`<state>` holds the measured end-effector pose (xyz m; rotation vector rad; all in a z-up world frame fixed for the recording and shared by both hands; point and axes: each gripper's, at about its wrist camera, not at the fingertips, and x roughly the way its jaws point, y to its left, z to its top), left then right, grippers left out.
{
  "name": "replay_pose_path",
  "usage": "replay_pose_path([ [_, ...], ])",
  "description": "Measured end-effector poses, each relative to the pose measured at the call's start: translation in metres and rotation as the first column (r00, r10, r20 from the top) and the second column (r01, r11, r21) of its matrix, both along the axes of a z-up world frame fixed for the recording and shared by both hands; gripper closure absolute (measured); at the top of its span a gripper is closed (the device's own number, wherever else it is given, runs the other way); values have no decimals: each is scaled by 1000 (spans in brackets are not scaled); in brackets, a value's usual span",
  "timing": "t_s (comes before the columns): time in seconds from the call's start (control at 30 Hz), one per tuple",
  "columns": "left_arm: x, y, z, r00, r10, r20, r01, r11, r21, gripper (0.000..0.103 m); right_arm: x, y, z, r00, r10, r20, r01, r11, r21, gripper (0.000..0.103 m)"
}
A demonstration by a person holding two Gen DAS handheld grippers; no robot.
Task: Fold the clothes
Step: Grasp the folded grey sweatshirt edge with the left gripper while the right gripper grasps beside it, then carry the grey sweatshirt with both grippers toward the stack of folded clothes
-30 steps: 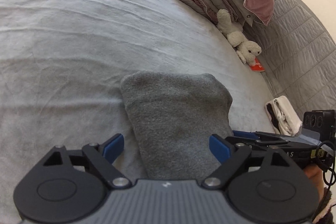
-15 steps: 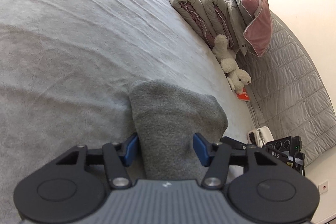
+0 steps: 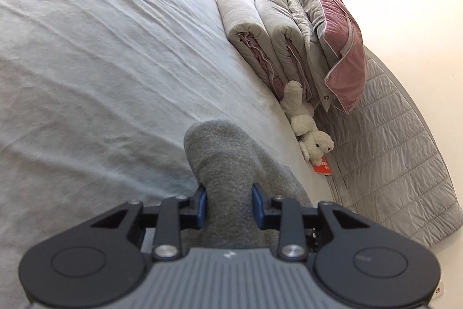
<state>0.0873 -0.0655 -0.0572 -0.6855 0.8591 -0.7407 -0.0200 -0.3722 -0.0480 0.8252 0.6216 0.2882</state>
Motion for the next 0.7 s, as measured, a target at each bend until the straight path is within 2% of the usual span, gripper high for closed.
replay_pose_path([
  [0.23,18,-84,17,992,-126,31,125,992,24,72,-12,-42,21,987,-161,22,163,984,-78,76],
  [0.4,25,-158,35,970,-233,68,231,972,33,72,-34,-78,34,951,-304,63,310,939,-151,76],
  [0.57,27,-240,61,927,-353,123,352,935,32,73,-68,-119,47,880,-456,135,474,860,-190,76],
  [0.7,25,-305,80,872,-462,164,463,886,31,73,-93,-153,60,795,-575,196,606,770,-198,76],
])
